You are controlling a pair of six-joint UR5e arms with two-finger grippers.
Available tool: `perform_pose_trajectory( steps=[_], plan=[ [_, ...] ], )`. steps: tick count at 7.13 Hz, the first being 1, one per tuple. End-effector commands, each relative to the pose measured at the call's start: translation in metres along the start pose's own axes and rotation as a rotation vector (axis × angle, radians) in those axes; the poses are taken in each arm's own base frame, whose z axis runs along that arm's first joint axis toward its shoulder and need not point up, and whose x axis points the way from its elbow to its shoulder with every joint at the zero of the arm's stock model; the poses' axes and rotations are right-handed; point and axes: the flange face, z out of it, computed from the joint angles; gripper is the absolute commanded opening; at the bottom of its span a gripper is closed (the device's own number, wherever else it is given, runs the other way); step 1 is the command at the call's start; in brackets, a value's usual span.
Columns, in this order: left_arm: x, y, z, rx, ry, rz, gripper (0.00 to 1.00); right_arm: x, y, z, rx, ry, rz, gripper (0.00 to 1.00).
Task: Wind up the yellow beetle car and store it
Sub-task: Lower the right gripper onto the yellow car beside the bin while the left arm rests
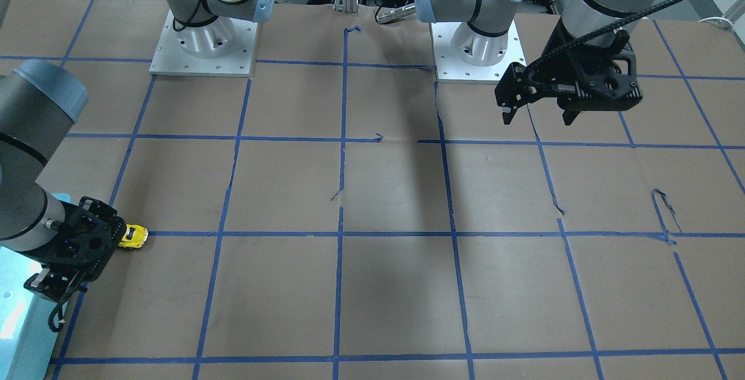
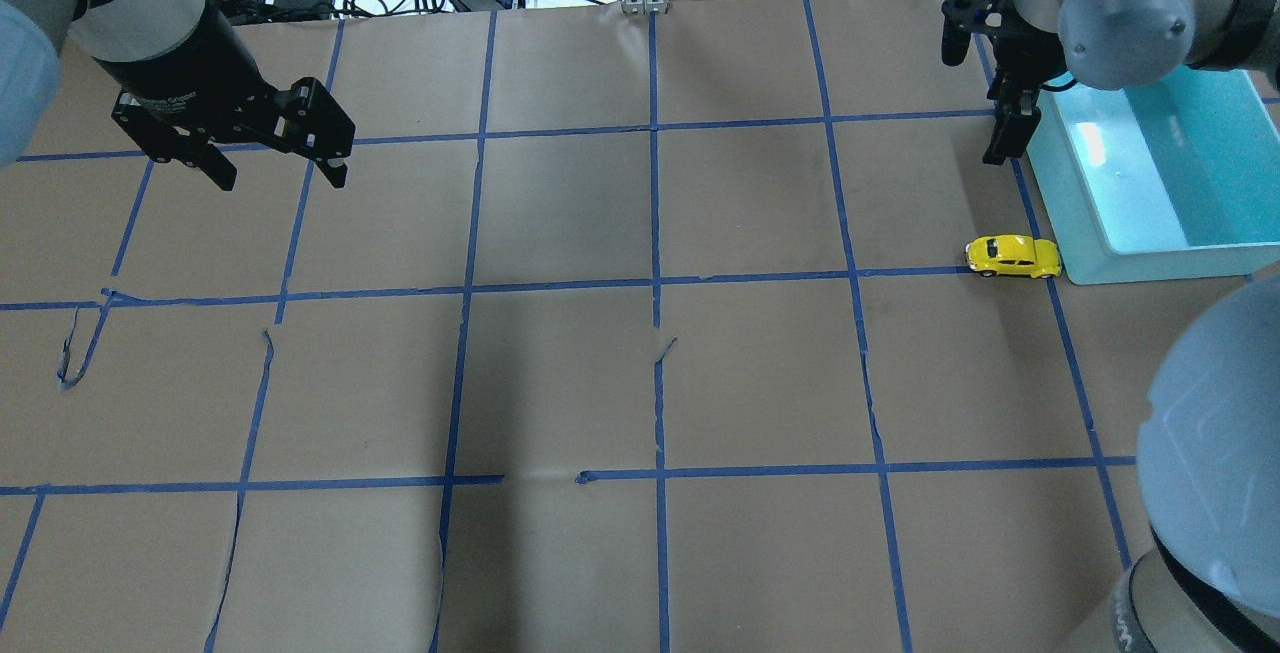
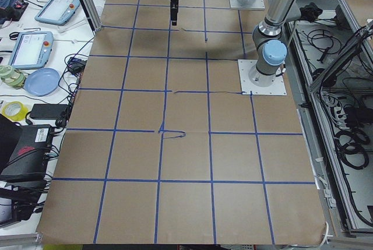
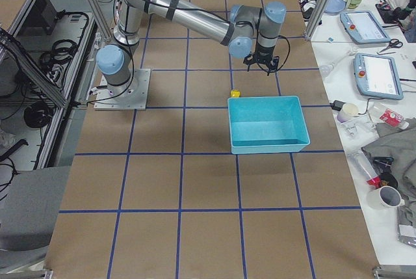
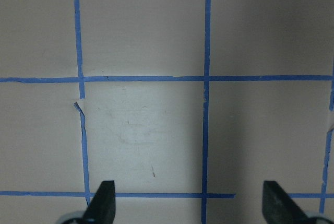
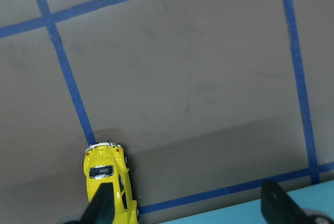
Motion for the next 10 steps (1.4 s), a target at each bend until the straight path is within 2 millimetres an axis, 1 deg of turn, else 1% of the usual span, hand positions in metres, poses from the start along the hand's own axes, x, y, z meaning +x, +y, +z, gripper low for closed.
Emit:
perform_pose_trajectory(
  steps=[1, 2, 3, 4, 5, 6, 7, 8, 9, 10],
  plan=[
    [0.0, -0.001, 0.001, -0.002, 0.001, -0.001, 1.0, -0.029, 0.011, 0.049, -0.049, -0.039, -0.092, 1.0],
    [0.0, -0.001, 0.002, -0.004, -0.001, -0.003, 1.0, -0.029, 0.015, 0.051, -0.062, -0.002, -0.187, 1.0],
    [-0.001, -0.002, 0.003, -0.005, 0.0, -0.004, 1.0, -0.035, 0.027, 0.066, -0.061, 0.002, -0.209, 1.0],
    [-0.001, -0.002, 0.002, -0.004, 0.001, -0.004, 1.0, -0.046, 0.046, 0.086, -0.06, -0.007, -0.177, 1.0],
    [-0.001, -0.001, 0.001, -0.002, 0.001, -0.003, 1.0, -0.059, 0.055, 0.099, -0.027, 0.007, -0.154, 1.0],
    [0.0, -0.001, 0.001, -0.002, 0.004, -0.004, 1.0, -0.065, 0.053, 0.1, -0.005, 0.007, -0.154, 1.0],
    [0.0, -0.001, 0.001, -0.003, 0.004, -0.003, 1.0, -0.064, 0.054, 0.093, -0.006, 0.013, -0.152, 1.0],
    [0.0, 0.0, 0.0, 0.0, 0.004, -0.003, 1.0, -0.064, 0.054, 0.092, -0.006, 0.015, -0.152, 1.0],
    [0.001, 0.0, 0.001, -0.005, 0.004, -0.001, 1.0, -0.068, 0.052, 0.097, 0.005, 0.002, -0.155, 1.0],
    [0.001, 0.0, 0.001, -0.005, 0.004, -0.001, 1.0, -0.068, 0.049, 0.098, 0.033, 0.002, -0.155, 1.0]
  ],
)
